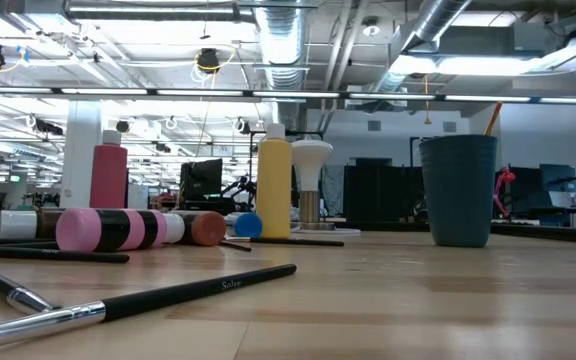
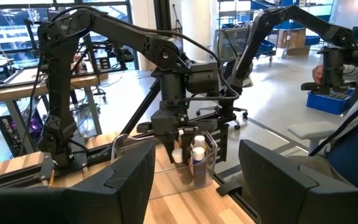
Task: Pick & Place Paint Supplies
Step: Put the small dark green paint bottle into the transparent bin
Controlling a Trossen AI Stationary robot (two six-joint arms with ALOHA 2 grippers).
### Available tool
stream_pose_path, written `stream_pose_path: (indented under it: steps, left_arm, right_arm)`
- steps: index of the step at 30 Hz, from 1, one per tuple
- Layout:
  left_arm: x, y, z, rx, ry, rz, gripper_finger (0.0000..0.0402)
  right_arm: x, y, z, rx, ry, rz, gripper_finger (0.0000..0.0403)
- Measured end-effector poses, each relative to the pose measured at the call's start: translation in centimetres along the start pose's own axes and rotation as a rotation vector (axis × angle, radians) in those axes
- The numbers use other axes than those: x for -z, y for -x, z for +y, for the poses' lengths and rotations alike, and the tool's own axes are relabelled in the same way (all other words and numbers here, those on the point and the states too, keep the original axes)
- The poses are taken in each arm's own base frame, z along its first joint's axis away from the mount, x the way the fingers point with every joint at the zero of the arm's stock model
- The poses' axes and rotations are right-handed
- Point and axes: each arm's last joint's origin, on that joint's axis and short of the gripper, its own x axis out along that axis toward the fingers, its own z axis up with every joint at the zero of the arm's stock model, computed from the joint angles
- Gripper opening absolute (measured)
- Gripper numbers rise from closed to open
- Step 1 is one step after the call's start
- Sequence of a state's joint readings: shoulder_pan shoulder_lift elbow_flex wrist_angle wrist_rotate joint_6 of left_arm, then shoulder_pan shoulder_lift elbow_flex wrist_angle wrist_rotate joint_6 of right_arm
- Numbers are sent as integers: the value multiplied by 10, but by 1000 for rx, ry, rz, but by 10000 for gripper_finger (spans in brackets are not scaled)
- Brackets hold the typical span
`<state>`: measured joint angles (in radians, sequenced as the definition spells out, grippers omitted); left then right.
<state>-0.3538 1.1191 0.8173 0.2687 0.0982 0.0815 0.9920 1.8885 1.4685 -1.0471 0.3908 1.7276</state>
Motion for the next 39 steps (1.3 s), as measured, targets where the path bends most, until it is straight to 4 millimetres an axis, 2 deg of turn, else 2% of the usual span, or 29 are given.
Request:
stream_pose_path:
  steps: [14, 23, 30, 39]
  left_arm:
    - [0, 0, 0, 0, -17, 0, 219]
    - [0, 0, 0, 0, -18, 0, 219]
    - [0, 0, 2, -7, -19, 0, 219]
    - [0, 0, 3, -10, -18, 0, 219]
  right_arm:
    - [5, 2, 0, -13, 12, -8, 105]
    - [11, -4, -4, -18, 24, -31, 105]
    - [20, -17, 1, 12, 48, -29, 105]
    - [18, -10, 5, 26, 47, -14, 121]
